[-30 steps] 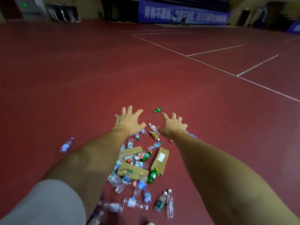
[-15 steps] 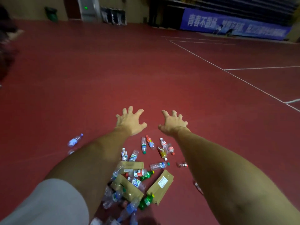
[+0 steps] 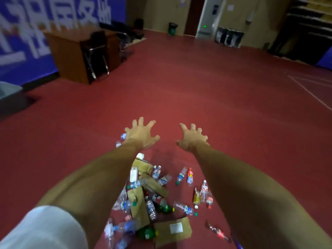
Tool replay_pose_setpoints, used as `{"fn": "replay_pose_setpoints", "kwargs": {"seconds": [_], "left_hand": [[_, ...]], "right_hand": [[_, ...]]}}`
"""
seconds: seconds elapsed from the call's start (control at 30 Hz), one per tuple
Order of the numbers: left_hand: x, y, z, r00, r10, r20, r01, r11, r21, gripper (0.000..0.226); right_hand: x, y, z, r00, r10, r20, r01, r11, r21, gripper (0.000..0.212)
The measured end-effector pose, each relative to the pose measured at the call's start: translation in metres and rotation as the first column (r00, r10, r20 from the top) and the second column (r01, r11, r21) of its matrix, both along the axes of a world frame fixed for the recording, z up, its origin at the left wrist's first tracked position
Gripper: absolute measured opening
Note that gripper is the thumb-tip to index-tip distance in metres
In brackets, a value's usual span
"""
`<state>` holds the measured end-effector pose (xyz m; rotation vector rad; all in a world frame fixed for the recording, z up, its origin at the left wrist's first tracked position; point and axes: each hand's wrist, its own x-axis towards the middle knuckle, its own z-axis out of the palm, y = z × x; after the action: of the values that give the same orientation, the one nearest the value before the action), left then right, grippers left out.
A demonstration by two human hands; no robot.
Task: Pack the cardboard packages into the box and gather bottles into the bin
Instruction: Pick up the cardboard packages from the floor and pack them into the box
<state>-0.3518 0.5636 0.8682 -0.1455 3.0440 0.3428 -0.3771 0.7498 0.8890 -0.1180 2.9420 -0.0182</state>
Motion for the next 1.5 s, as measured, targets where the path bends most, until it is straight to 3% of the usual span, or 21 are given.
{"fn": "replay_pose_setpoints", "kwargs": {"seconds": [0.23,0.6,0.97,1.2,1.5], "left_hand": [[0.031,-0.030,-0.002,0.973,0.228,0.023,-0.229,0.973,0.039,0.071],[0.007,-0.053,-0.023,0.958,0.282,0.054,-0.284,0.958,0.028,0.071],[-0.076,-0.020,-0.088,0.901,0.415,0.125,-0.411,0.910,-0.054,0.071],[-0.120,-0.001,-0.228,0.877,0.459,0.141,-0.457,0.888,-0.048,0.072],[-0.119,0.019,-0.503,0.901,0.386,0.200,-0.389,0.921,-0.026,0.072]], "right_hand": [[-0.006,-0.046,-0.002,0.974,0.227,0.005,-0.226,0.973,-0.050,0.079],[-0.035,-0.069,-0.034,0.950,0.304,0.079,-0.299,0.952,-0.064,0.077],[-0.156,-0.060,-0.090,0.895,0.443,0.054,-0.437,0.895,-0.096,0.075],[-0.216,-0.047,-0.217,0.884,0.465,0.050,-0.458,0.882,-0.108,0.076],[-0.218,-0.026,-0.494,0.881,0.457,0.122,-0.443,0.887,-0.128,0.081]]}}
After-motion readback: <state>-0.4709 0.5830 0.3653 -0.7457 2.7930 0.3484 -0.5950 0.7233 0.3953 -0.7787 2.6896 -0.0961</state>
